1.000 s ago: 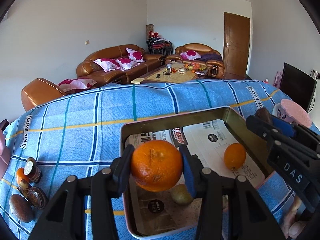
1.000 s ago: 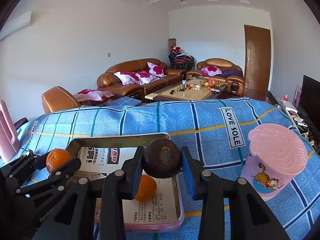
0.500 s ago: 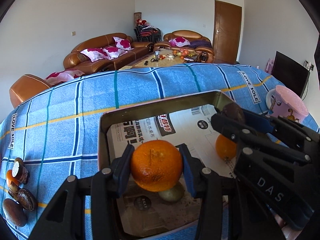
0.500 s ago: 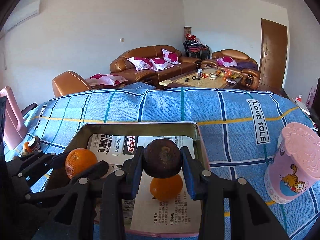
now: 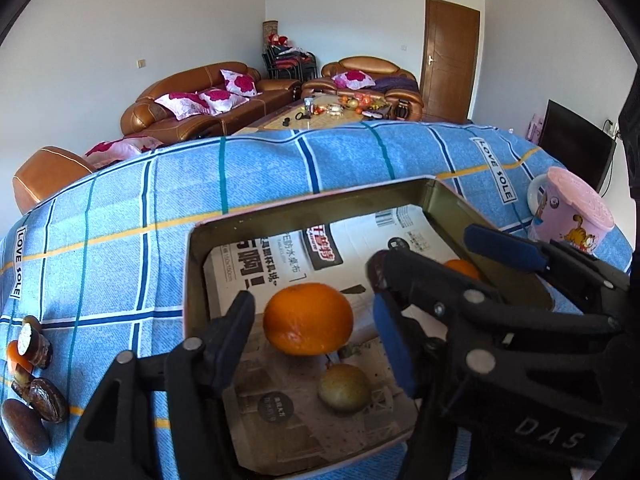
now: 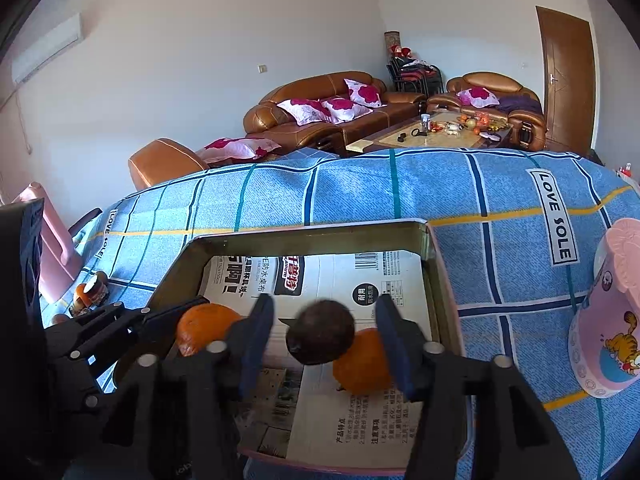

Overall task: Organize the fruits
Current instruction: 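Carry the orange and mangosteen over the tin box and release both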

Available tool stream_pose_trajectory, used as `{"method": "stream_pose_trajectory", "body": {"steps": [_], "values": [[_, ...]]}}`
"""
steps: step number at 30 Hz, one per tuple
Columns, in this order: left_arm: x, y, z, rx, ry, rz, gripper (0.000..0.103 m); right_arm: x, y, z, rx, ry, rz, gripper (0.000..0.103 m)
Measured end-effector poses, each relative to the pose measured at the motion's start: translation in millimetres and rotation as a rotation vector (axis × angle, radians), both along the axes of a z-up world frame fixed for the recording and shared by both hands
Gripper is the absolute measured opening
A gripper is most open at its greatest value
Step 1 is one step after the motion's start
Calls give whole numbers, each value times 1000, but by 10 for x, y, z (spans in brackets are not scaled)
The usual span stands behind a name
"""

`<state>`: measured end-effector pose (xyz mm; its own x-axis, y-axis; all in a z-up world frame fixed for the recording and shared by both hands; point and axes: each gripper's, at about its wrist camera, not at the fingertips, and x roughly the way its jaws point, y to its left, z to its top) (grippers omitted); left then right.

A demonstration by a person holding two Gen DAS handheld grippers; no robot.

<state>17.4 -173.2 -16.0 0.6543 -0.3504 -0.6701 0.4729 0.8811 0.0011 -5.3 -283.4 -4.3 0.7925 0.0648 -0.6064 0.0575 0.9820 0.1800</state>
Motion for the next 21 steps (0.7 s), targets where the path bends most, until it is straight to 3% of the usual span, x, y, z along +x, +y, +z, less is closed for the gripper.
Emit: {"method": "stream_pose_trajectory", "body": {"steps": [3,5,7,8,11,15,19,21], "values": [[-170,150,163,-60,-119,31,85,-132,-22,90,-16,-73,-40,72],[-242,295,320,-96,-203,64,100,-262,-68,198,-31,-154,-88,72],[-280,482,476,-132,-287,135,103,-390,-157,291,-20,-230,-145,74],[-285,583,537,-145,-311,170,103,-438,-207,327,-6,-257,-171,79],[-242,865,608,-176,-325,237,103,-525,-354,367,40,-303,-237,85],[-173,1070,495,-133,-299,305,103,-529,-422,378,38,-309,-285,85],[-201,1186,390,-114,-287,336,103,-617,-345,392,-54,-344,-304,85],[-204,1167,323,-68,-289,345,103,-662,-250,411,-135,-373,-324,85]]}}
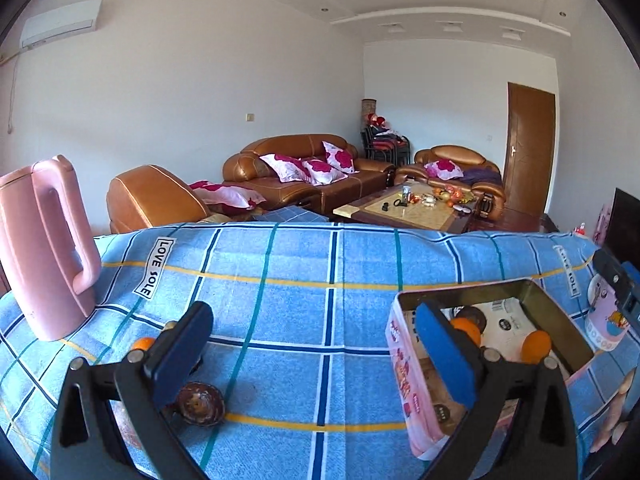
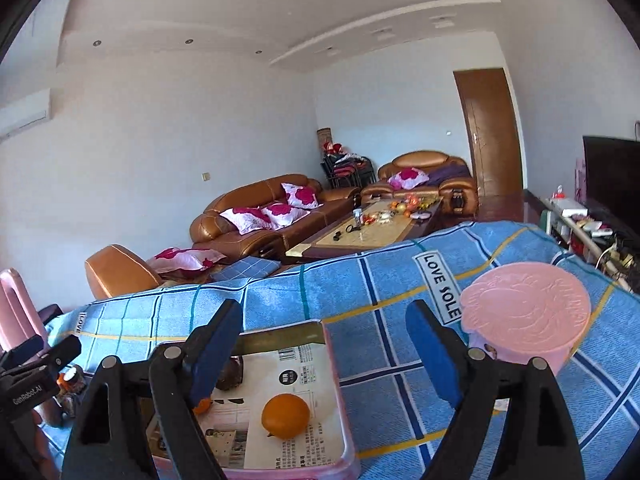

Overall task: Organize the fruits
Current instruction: 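Carry the orange and mangosteen over the tin box and release both, then grasp the purple passion fruit with the left gripper while the right gripper grasps a mangosteen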

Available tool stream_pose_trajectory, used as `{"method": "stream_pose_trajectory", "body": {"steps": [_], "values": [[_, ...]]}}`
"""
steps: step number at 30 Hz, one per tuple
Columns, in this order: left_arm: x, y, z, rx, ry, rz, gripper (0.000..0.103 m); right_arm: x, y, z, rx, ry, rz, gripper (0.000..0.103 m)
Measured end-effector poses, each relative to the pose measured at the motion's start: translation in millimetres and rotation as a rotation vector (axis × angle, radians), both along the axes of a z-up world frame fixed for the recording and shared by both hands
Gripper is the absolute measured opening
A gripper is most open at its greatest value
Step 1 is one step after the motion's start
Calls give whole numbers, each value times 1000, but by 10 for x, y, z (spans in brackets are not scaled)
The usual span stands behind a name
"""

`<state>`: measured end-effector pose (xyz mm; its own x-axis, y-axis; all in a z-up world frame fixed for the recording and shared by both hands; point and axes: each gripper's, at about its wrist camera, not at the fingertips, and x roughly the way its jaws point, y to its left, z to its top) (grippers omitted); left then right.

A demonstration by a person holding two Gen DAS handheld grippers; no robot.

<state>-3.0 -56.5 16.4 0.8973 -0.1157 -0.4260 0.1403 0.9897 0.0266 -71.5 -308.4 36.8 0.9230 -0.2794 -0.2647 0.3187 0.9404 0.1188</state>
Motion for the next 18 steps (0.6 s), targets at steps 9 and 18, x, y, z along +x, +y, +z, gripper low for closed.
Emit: {"method": "stream_pose_trajectory", "body": {"steps": [9,18], "values": [[-146,-229,-115,146,-19,-49,103,-1,263,-42,-110,60,1,85],[-240,-216,-93,144,-14,-62,103,-172,315,-72,-46,76,-29,85]]}}
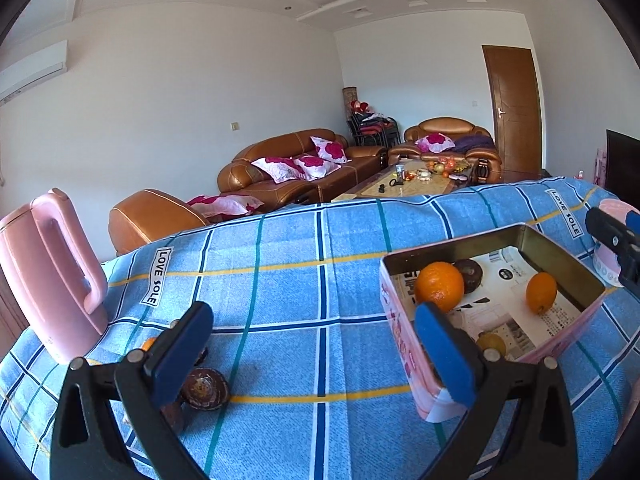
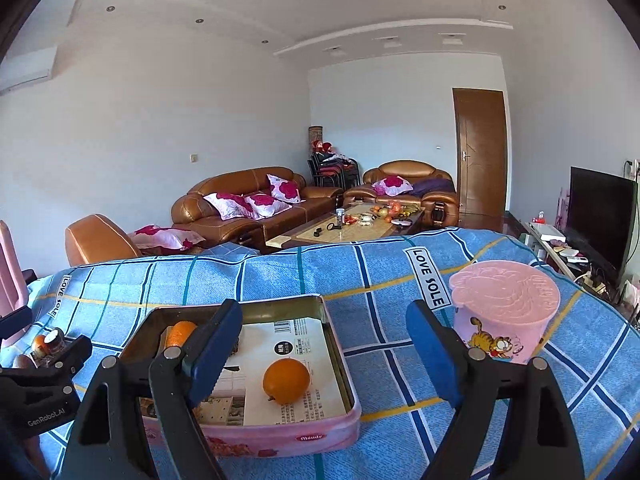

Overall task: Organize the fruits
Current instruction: 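Grasp the purple passion fruit with the left gripper while the right gripper grasps a mangosteen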

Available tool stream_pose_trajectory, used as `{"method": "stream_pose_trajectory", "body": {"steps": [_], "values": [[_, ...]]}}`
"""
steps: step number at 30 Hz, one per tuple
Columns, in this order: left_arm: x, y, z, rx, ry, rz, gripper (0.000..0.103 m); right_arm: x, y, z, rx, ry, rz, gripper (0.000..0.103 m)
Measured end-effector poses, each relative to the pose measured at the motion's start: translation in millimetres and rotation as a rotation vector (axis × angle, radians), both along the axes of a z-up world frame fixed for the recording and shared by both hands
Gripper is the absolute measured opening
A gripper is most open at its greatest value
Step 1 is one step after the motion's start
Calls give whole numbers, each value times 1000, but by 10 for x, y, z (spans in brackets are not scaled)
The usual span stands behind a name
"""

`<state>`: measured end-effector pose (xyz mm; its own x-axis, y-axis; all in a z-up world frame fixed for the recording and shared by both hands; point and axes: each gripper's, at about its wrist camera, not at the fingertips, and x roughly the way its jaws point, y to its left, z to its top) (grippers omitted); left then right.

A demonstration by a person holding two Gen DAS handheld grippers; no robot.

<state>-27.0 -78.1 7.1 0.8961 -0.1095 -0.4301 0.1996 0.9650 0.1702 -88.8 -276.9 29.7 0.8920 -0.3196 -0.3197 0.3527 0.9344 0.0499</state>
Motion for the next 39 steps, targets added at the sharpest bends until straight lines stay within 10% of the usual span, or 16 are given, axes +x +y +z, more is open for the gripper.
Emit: {"method": "stream_pose_trajectory", "body": {"steps": [24,39], "values": [[10,719,-46,-52,77,56,103,72,806,-80,46,68,109,85],[416,1521,-375,-174,384,156,92,439,1637,-150,32,141,259,85]]}}
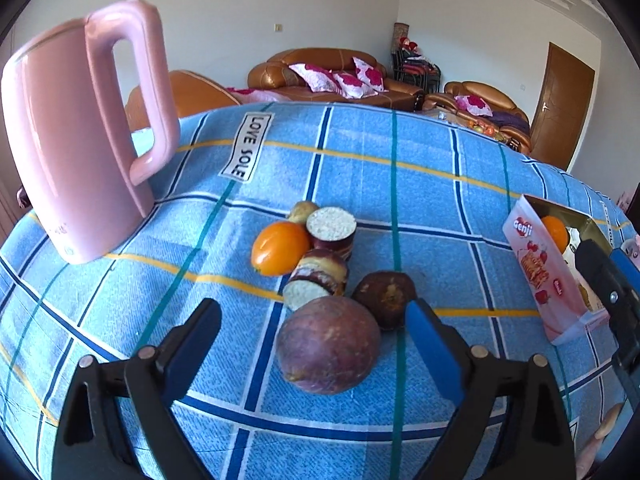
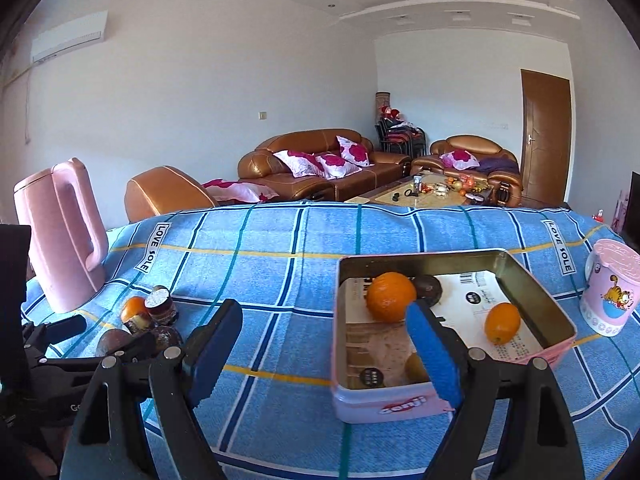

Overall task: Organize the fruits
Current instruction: 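Grasp the purple passion fruit with the left gripper while the right gripper grasps a mangosteen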

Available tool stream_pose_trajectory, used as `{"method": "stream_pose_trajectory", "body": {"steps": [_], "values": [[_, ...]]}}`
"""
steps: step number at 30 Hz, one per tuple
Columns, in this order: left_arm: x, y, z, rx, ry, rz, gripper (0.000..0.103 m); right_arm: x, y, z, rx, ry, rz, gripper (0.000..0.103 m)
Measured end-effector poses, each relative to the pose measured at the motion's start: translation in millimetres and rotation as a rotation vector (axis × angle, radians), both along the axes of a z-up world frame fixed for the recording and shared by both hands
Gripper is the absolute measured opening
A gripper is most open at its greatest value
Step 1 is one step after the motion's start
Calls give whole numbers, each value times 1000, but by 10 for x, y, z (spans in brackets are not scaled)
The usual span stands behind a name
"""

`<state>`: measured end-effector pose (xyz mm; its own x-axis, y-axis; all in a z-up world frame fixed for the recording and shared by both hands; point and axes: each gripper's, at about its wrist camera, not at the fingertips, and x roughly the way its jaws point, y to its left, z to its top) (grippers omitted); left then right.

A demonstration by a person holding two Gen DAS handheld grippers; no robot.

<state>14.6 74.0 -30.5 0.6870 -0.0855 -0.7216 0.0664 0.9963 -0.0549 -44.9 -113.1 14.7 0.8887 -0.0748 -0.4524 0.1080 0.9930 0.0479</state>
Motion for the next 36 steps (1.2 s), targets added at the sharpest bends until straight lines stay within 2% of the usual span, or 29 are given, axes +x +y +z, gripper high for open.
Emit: {"method": "stream_pose_trajectory", "body": {"steps": [3,5,11,14,18,21,26,30,33,34,36], "values": [[64,51,-105,-48,73,0,86,83,91,-15,2,15,14,85],[76,82,-136,-80,92,-2,81,140,138,-28,10,29,31,85],[21,24,-112,-104,86,-55,52,306,253,-78,42,74,74,85],[28,6,-99,-91,84,-56,52,370,297,-99,54,92,93,85],[25,151,-44,-153,81,-15,52,409,348,-115,61,105,122,85],[-22,293,75,-150,15,55,52,432,396,-125,56,115,145,85],[-129,566,289,-118,-141,216,52,537,518,-179,66,167,219,85],[-87,773,295,-146,-151,290,52,697,732,-270,61,245,301,85],[-53,845,253,-161,-133,318,52,814,949,-372,1,324,334,74],[-51,846,243,-158,-133,318,52,849,1005,-404,-10,348,345,66],[-48,813,243,-148,-141,309,52,895,1073,-439,-13,372,367,61]]}}
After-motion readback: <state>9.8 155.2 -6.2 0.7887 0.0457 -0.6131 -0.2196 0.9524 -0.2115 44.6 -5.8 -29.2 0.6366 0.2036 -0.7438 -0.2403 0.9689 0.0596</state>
